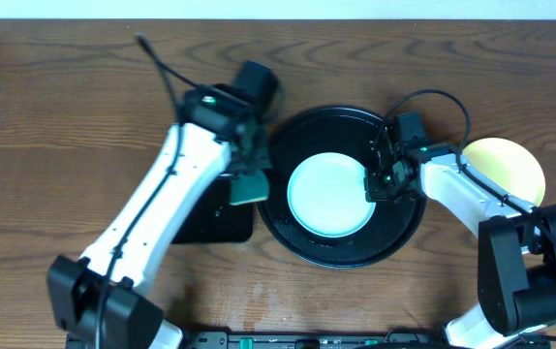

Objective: Clean dirty plates on tray and stack at the side
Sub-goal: 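Return the sponge to the small black tray with the left gripper, then lift the pale green plate off the black tray with the right gripper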

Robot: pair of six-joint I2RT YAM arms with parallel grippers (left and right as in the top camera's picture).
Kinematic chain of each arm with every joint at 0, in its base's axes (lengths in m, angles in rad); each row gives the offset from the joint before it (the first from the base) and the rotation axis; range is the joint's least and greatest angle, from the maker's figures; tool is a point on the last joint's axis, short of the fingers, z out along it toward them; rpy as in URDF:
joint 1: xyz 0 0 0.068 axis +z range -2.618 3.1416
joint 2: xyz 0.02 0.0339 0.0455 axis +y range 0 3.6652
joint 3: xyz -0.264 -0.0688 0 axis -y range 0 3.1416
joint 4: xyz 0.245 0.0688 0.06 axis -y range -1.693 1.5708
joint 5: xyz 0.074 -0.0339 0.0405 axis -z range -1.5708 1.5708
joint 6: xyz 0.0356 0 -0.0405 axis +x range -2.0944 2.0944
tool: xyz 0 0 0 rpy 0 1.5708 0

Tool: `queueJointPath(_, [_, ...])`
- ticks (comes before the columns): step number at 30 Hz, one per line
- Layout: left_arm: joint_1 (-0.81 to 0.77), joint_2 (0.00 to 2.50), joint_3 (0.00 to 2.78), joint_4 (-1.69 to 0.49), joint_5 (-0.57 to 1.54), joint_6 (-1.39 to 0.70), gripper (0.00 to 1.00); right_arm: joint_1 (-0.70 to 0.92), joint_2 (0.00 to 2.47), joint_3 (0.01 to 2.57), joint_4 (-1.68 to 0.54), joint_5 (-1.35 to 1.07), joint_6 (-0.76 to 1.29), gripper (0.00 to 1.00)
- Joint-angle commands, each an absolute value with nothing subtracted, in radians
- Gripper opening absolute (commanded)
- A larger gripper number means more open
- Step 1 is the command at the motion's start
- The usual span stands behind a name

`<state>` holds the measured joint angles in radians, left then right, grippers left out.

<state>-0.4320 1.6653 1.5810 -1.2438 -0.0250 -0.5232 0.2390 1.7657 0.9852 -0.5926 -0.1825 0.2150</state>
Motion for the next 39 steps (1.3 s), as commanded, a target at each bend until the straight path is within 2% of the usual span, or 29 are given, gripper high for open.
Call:
queueJointPath(1, [-0.349,1.653,1.515,-1.249,-0.072,-0.455,0.07,0.202,1.766,0.997,-0.608,-0.072,0.193,0.01])
queueJointPath(6, [-0.237,1.653,1.349,-1.133,-0.067,-0.433,0.07,0.205,1.710,1.006,-0.613,-0.073,0.163,0.01])
queueJointPath(11, [-0.155,1.653,1.206,-0.982,0.038,-0.407,0.08,0.228,1.635,1.006,-0.614,-0.072,0.114,0.01])
queueJointPath(12, [-0.146,1.653,1.196,-0.969,0.038,-0.408,0.11,0.232,1.623,1.006,-0.613,-0.072,0.114,0.01])
queueJointPath(13, [-0.137,1.653,1.195,-0.966,0.038,-0.408,0.15,0.234,1.613,1.006,-0.613,-0.072,0.114,0.01])
queueJointPath(16, [-0.122,1.644,1.201,-0.971,0.046,-0.407,0.43,0.239,1.593,1.006,-0.613,-0.085,0.115,0.01])
queueJointPath(17, [-0.118,1.638,1.205,-0.979,0.055,-0.407,0.56,0.241,1.588,1.007,-0.611,-0.093,0.115,0.01])
queueJointPath(19, [-0.112,1.603,1.219,-1.004,0.113,-0.406,0.65,0.249,1.583,1.007,-0.602,-0.095,0.115,0.01])
queueJointPath(27, [-0.107,1.356,1.224,-1.061,0.191,-0.397,0.78,0.306,1.583,1.007,-0.499,-0.150,0.249,0.01])
queueJointPath(39, [-0.107,1.053,1.224,-1.156,0.191,-0.397,0.83,0.476,1.583,1.092,-0.318,-0.188,0.390,0.01])
